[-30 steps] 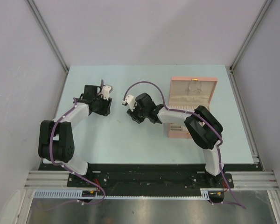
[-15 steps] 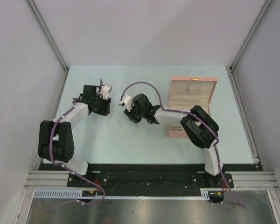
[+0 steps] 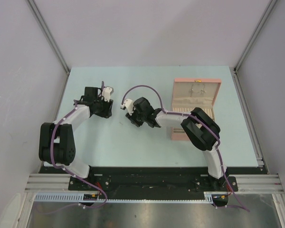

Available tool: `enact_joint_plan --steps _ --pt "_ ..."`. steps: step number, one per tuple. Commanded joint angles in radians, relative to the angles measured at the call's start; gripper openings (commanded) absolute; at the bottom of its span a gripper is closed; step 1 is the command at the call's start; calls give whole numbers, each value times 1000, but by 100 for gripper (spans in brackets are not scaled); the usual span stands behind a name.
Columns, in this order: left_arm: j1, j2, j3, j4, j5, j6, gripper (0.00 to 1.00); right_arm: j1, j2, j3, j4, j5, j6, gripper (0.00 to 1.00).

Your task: Organize the mixed jewelry

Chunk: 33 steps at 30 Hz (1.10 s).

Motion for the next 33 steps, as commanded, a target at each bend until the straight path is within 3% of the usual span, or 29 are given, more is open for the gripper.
enact_joint_plan --steps 1,33 --pt "11 -39 -4 24 34 -9 49 7 16 38 27 25 5 30" --pt "51 -26 -2 15 89 -9 49 24 54 39 42 93 -29 18"
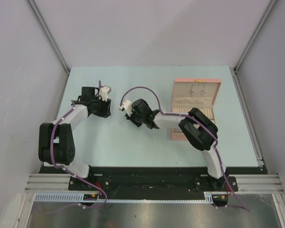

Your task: Organize the mixed jewelry

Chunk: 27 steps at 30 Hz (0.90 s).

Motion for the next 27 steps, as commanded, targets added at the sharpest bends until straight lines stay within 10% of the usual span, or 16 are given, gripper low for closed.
enact_joint_plan --steps 1,27 --pt "16 -25 -2 10 42 -9 49 7 29 32 23 31 -19 17" --pt "27 -25 -7 17 54 -10 49 1 -65 39 -97 65 -22 0"
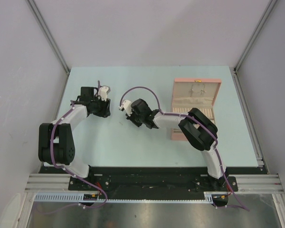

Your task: Organize the mixed jewelry

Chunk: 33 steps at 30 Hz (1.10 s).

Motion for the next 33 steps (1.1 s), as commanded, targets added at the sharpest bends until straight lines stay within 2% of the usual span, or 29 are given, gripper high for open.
enact_joint_plan --steps 1,8,15,23,28,33 --pt "11 -23 -5 19 32 -10 49 -1 -86 24 -101 32 -12 0" --pt "9 -19 -1 20 37 -18 49 1 -218 24 -211 177 -61 0" --pt "11 -25 5 14 41 -25 49 -10 -373 23 -337 343 -182 0" --pt "11 -45 7 10 37 -28 49 -61 -604 -11 -550 496 -304 0" --pt "11 -45 13 7 38 -30 49 -143 -759 -80 -654 532 -335 0" --pt "11 -40 15 13 41 -36 49 -245 -934 -163 -730 497 -354 0"
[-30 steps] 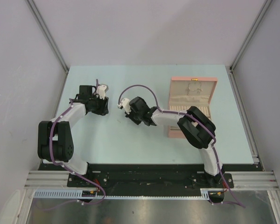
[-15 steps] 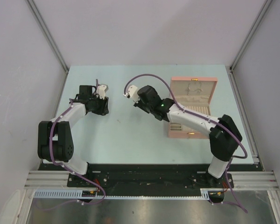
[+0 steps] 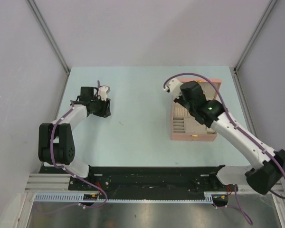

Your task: Organize the mixed jewelry

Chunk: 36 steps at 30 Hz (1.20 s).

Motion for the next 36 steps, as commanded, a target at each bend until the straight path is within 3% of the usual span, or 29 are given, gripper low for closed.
enact_joint_plan --steps 1,7,12,24,36 --pt "9 -40 15 16 34 -21 49 -93 -151 -98 -105 9 -46 0" --pt "9 -31 11 22 43 -32 49 -154 -308 -249 -82 8 -75 0" --pt "9 -37 13 20 48 -38 49 -159 -332 -341 -33 23 -78 0" --pt "9 -69 -2 16 43 -37 51 -116 -185 -376 77 11 -32 0" --pt "9 -160 -33 49 46 -40 53 -7 -40 -406 165 119 -8 0"
